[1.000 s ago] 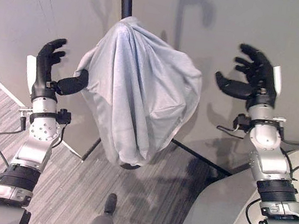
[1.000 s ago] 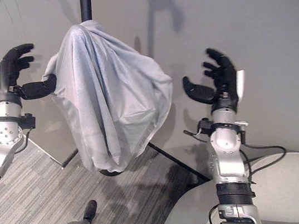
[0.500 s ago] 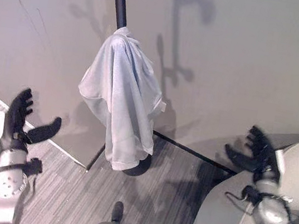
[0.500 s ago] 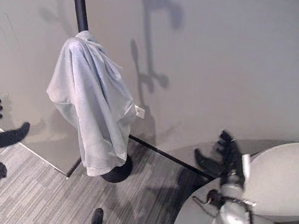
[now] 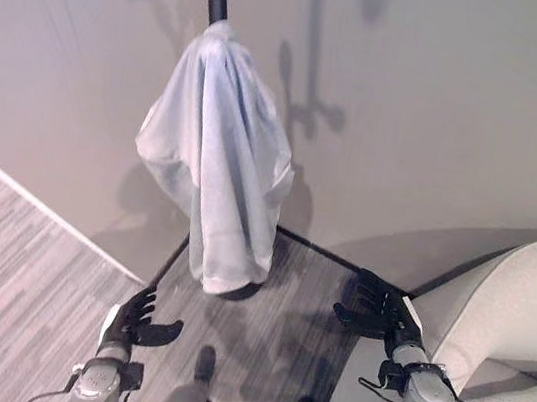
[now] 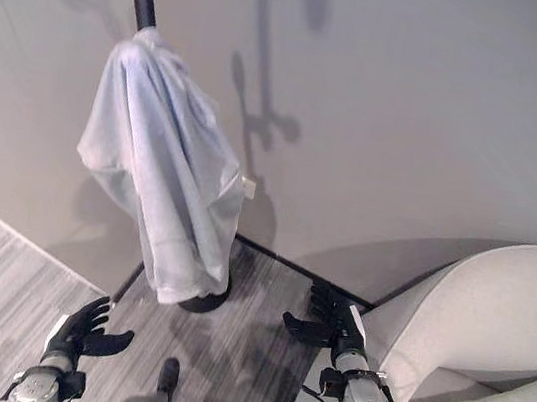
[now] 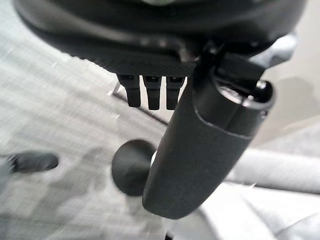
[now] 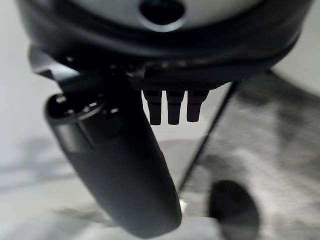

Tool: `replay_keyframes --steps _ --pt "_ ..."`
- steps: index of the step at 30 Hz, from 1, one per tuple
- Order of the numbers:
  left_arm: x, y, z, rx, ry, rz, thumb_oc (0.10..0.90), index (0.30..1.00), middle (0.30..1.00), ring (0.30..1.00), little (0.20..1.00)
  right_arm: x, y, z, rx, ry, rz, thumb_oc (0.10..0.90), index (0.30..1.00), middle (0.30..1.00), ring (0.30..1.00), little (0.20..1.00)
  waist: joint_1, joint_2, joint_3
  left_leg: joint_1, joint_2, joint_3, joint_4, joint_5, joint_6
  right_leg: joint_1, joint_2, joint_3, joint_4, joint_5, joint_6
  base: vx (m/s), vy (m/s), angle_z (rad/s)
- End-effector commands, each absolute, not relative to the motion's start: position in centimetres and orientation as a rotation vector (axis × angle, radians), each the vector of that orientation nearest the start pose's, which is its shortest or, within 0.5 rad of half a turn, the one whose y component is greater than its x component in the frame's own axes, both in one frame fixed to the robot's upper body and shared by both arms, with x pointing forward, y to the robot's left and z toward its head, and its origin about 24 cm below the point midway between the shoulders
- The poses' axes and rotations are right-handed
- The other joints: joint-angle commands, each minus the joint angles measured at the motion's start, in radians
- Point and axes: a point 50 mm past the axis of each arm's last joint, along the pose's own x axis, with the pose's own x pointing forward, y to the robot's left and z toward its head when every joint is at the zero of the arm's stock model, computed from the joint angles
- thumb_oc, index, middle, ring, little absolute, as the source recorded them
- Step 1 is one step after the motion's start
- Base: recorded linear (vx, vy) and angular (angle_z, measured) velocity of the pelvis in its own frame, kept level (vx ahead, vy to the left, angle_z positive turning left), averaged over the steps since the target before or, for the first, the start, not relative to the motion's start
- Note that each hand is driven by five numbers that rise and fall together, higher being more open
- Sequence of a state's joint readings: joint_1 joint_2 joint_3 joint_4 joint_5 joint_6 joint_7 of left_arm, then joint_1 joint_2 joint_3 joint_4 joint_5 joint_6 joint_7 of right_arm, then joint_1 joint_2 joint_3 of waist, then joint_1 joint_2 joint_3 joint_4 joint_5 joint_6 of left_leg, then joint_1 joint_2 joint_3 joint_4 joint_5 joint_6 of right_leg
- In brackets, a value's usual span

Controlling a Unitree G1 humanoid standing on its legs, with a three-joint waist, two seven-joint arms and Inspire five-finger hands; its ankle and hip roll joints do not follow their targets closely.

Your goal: Hang the clothes on the sofa on the clothes rack.

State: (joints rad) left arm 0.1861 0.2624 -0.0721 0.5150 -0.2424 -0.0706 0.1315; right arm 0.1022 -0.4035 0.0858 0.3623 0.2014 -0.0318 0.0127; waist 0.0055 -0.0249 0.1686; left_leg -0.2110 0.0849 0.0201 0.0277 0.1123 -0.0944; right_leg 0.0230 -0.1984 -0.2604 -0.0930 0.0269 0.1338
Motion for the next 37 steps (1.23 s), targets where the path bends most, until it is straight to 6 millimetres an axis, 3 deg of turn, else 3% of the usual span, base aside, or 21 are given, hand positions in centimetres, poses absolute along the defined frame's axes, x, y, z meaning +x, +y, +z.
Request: replay_keyframes --steps 1,2,3,5,6,7,9,10,11,15,19,28,33,37 --pt "19.3 25.1 -7.0 0.185 0.499 0.204 0.8 0.9 0.9 0.9 0.9 21.4 -25.4 -3.1 -0.281 0.366 -0.12 0.8 0.9 0.9 0.9 0.9 -0.049 -0.036 0.003 0.136 0.084 0.034 0.061 -0.259 -0.016 -0.062 -0.146 0.128 0.006 0.137 0.072 0.01 0.657 -0.22" --pt "19.3 25.1 -7.0 0.185 0.498 0.204 0.8 0.9 0.9 0.9 0.9 21.4 -25.4 -3.1 -0.28 0.365 -0.12 0.8 0.9 0.9 0.9 0.9 -0.049 -0.038 0.0 0.133 0.081 0.035 0.059 -0.256 -0.015 -0.067 -0.149 0.13 0.006 0.139 0.073 -0.15 0.666 -0.28" --pt "19.9 25.7 -7.1 0.23 0.52 0.207 0.8 0.9 0.9 0.9 0.9 21.7 -25.1 -4.0 -0.288 0.405 -0.139 0.8 0.9 0.9 0.9 0.9 -0.058 -0.043 0.001 0.151 0.048 0.097 -0.004 -0.234 0.004 -0.147 -0.16 0.121 0.007 0.249 0.079 -0.14 0.409 -0.37" --pt "19.8 25.6 -7.4 0.269 0.539 0.189 0.8 0.9 0.9 0.9 0.9 21.7 -24.9 -4.4 -0.285 0.423 -0.143 0.8 0.9 0.9 0.9 0.9 -0.07 -0.038 -0.002 0.17 0.038 0.128 -0.059 -0.21 0.014 -0.165 -0.149 0.116 0.011 0.258 0.084 -0.09 0.331 -1.09" --pt "19.7 25.6 -7.4 0.287 0.544 0.173 0.8 0.9 0.9 0.9 0.9 21.4 -25.0 -4.7 -0.279 0.44 -0.152 0.8 0.9 0.9 0.9 0.9 -0.077 -0.033 -0.002 0.188 0.028 0.141 -0.096 -0.196 0.025 -0.176 -0.129 0.138 0.023 0.251 0.088 -0.07 0.312 -1.17" --pt "19.3 25.8 -7.8 0.318 0.574 0.143 0.8 0.9 0.9 0.9 0.9 20.8 -25.1 -5.2 -0.274 0.459 -0.168 0.8 0.9 0.9 0.9 0.9 -0.076 -0.024 -0.002 0.205 0.014 0.159 -0.115 -0.193 0.042 -0.157 -0.097 0.149 0.042 0.201 0.076 -0.11 0.386 -0.8" --pt "19.3 25.8 -8.0 0.336 0.592 0.134 0.8 0.9 0.9 0.9 0.9 20.7 -25.1 -5.4 -0.267 0.464 -0.177 0.8 0.9 0.9 0.9 0.9 -0.076 -0.023 -0.002 0.2 0.003 0.165 -0.115 -0.191 0.053 -0.155 -0.083 0.147 0.073 0.176 0.066 -0.12 0.238 -0.43" --pt "18.9 25.7 -8.7 0.352 0.631 0.123 0.8 0.9 0.9 0.9 0.9 20.3 -25.1 -5.9 -0.267 0.488 -0.186 0.8 0.9 0.9 0.9 0.9 -0.07 -0.017 0.003 0.201 -0.007 0.184 -0.115 -0.188 0.063 -0.13 -0.059 0.133 0.114 0.113 0.054 -0.12 0.173 -0.23" --pt "18.7 25.6 -8.9 0.36 0.643 0.125 0.8 0.9 0.9 0.9 0.9 20.1 -25.0 -6.2 -0.269 0.502 -0.184 0.8 0.9 0.9 0.9 0.9 -0.067 -0.018 -0.001 0.202 -0.01 0.193 -0.115 -0.19 0.065 -0.113 -0.052 0.125 0.111 0.095 0.05 -0.12 0.173 -0.18" --pt "18.0 25.8 -9.5 0.375 0.673 0.136 0.8 0.9 0.9 0.9 0.9 19.7 -24.7 -6.8 -0.277 0.53 -0.175 0.8 0.9 0.9 0.9 0.9 -0.051 -0.028 -0.01 0.214 -0.018 0.218 -0.115 -0.198 0.067 -0.09 -0.05 0.108 0.08 0.087 0.052 -0.05 0.02 -0.31" --pt "16.4 25.7 -10.8 0.366 0.746 0.166 0.8 0.9 0.9 0.9 0.9 18.0 -24.6 -9.0 -0.3 0.653 -0.162 0.8 0.9 0.9 0.9 0.9 -0.031 -0.039 -0.035 0.229 0.005 0.244 -0.115 -0.189 0.05 -0.062 -0.039 0.077 0.006 0.064 0.049 0.02 -0.074 -0.4" --pt "14.9 24.1 -12.7 0.33 0.848 0.114 0.8 0.9 0.9 0.9 0.9 15.6 -24.6 -11.5 -0.292 0.811 -0.16 0.8 0.9 0.9 0.9 0.9 -0.039 -0.035 -0.053 0.259 0.022 0.231 -0.115 -0.179 0.031 -0.012 -0.034 0.045 0.006 0.04 0.042 0.03 -0.053 0.14" --pt "14.4 23.3 -13.4 0.307 0.895 0.083 0.8 0.9 0.9 0.9 0.9 14.5 -23.9 -12.8 -0.23 0.885 -0.165 0.8 0.9 0.9 0.9 0.9 -0.044 -0.032 -0.071 0.276 0.028 0.235 -0.115 -0.18 0.025 0.009 -0.033 0.038 0.006 0.035 0.04 0.04 -0.019 0.03" --pt "13.8 22.7 -14.1 0.282 0.943 0.071 0.8 0.9 0.9 0.9 0.9 12.5 -23.2 -14.3 -0.107 0.986 -0.233 0.8 0.9 0.9 0.9 0.9 -0.053 -0.028 -0.091 0.293 0.029 0.243 -0.115 -0.185 0.021 0.024 -0.039 0.036 0.006 0.037 0.041 0.07 0.001 0.0"
